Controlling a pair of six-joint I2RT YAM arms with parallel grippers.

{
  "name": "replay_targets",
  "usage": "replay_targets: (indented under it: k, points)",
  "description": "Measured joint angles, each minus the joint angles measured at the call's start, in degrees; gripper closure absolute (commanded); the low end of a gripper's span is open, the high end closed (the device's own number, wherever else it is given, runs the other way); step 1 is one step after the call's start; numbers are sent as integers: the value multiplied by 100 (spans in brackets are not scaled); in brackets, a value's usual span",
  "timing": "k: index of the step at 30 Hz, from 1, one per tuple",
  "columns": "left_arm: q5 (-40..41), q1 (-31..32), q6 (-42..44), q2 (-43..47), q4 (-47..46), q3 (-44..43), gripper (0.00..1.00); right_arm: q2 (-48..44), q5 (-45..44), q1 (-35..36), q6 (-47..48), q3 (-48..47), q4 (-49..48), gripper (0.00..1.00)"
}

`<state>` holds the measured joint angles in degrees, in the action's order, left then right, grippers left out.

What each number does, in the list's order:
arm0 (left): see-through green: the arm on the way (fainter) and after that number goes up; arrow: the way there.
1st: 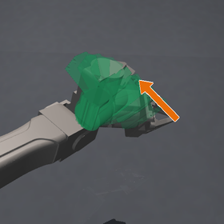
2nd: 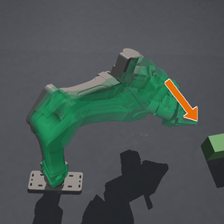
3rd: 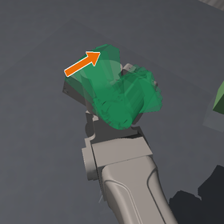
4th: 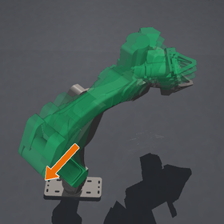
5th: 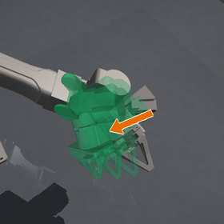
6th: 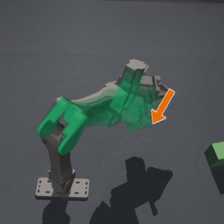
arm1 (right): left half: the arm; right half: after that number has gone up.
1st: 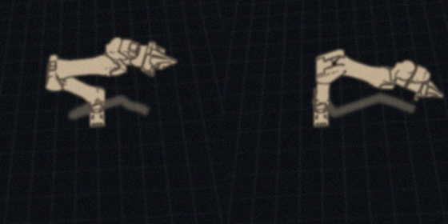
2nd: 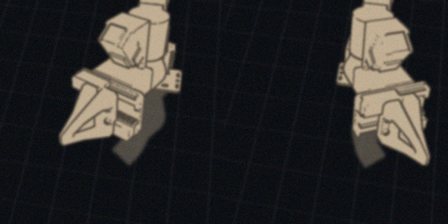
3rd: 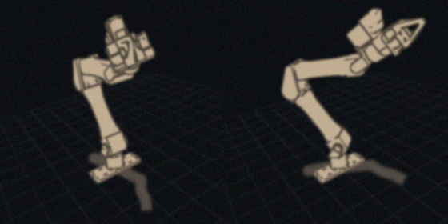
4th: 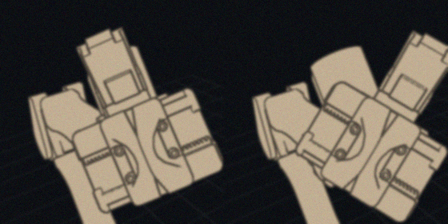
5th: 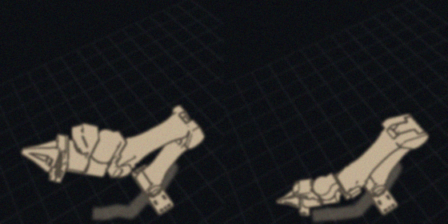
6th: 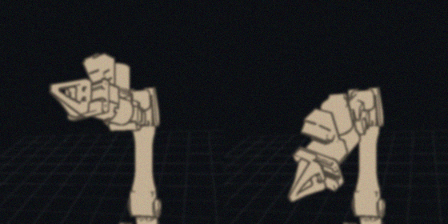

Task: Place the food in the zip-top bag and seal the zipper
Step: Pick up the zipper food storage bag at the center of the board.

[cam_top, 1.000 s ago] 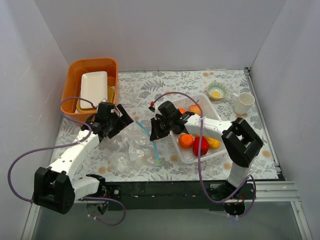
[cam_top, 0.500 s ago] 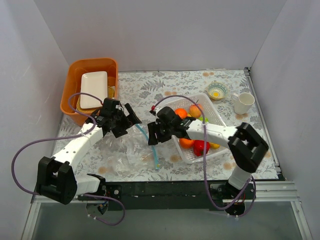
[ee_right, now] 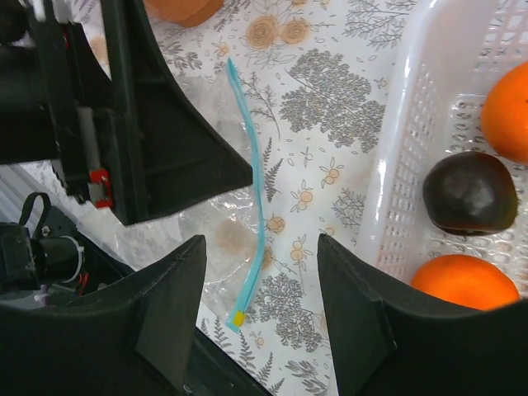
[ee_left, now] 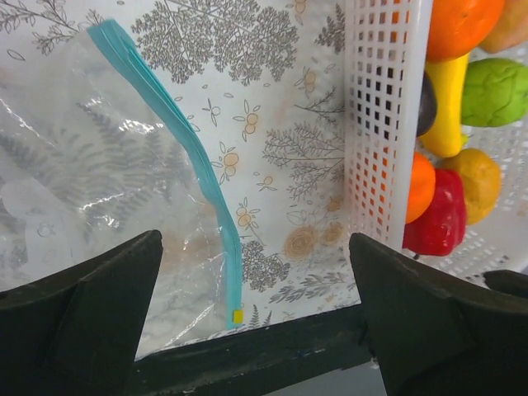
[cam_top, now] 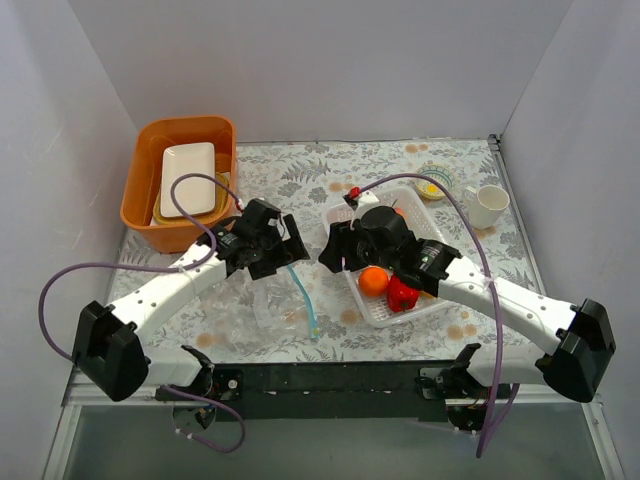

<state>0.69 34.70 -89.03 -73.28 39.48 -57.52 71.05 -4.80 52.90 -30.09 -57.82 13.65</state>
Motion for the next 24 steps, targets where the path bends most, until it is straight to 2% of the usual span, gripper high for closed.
replay_targets:
  k: [2, 3, 9, 17, 18, 22, 24]
  points:
    - [286, 302, -85, -245, 166, -157, 26, -81, -131, -7, 2, 0, 116, 36]
    - [404, 422, -122, -361, 240, -216, 30, -120, -177, -9, 2, 0, 175, 36]
    - [841, 798, -328, -933, 588, -289, 30, -350, -391, -42, 9, 55, 374, 36]
    - [1119, 940, -442, -1646, 833, -623, 32, -518, -415, -107, 33, 269, 479, 38]
    - [1147, 942, -442, -1735, 831, -702, 42, -522, -409, -118, 37, 291, 472, 39]
    - [1239, 940, -461, -1954, 824, -898, 62, -546, -402, -144, 50, 337, 509, 40]
    - [1248, 940, -448, -1965, 822, -898, 63, -588, -404, -153, 50, 343, 516, 40]
